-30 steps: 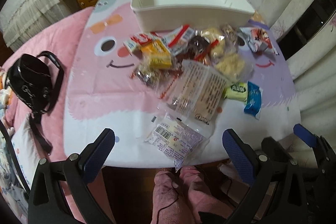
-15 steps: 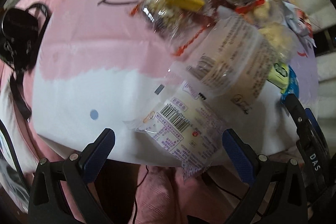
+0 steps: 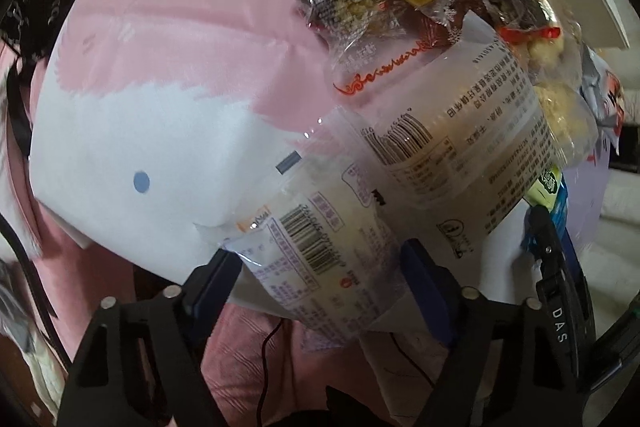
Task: Organize snacks
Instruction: 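Grasp the clear barcode snack bag with left tool while right tool grasps blue candy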
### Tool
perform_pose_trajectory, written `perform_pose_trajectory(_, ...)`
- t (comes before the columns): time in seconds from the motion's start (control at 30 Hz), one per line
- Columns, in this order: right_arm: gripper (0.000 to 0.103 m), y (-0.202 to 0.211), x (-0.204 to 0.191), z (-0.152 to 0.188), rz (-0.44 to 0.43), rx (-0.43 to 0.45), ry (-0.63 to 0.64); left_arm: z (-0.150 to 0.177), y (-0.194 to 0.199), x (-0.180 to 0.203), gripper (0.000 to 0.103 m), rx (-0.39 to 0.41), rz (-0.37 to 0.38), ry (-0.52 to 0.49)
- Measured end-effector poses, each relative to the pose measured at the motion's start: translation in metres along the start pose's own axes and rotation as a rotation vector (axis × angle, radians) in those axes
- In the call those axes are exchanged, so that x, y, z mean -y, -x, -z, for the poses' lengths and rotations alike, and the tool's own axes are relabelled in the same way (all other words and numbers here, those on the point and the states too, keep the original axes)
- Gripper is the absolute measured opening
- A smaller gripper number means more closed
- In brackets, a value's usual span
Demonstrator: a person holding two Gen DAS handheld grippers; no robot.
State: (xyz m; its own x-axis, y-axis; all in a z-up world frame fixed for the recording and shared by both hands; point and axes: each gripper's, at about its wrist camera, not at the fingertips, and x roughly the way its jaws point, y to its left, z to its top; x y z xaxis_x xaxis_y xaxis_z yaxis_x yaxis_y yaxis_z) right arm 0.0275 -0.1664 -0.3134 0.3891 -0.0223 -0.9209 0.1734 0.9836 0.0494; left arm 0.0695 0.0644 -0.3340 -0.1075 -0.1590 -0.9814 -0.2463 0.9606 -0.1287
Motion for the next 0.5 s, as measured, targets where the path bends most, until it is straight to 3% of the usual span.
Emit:
perform_pose_trajectory(0.3, 0.035, 0.002, 0.01, -0.006, -0.013, -0.065, 0.038, 0.0, -0.015, -0.012, 0.061, -0.054, 0.047, 0.167)
perform_pose_trajectory(0.37, 0.034, 0.003, 0.014, -0.007, -0.04, -0.075, 0.03, 0.001, -0.016, -0.019, 0.054, -0.059, 0.044, 0.212)
perform_pose_trajectory(0.5, 0.031, 0.006, 0.023, -0.01, -0.063, -0.095, 0.019, 0.006, -0.017, -0.024, 0.049, -0.074, 0.013, 0.244)
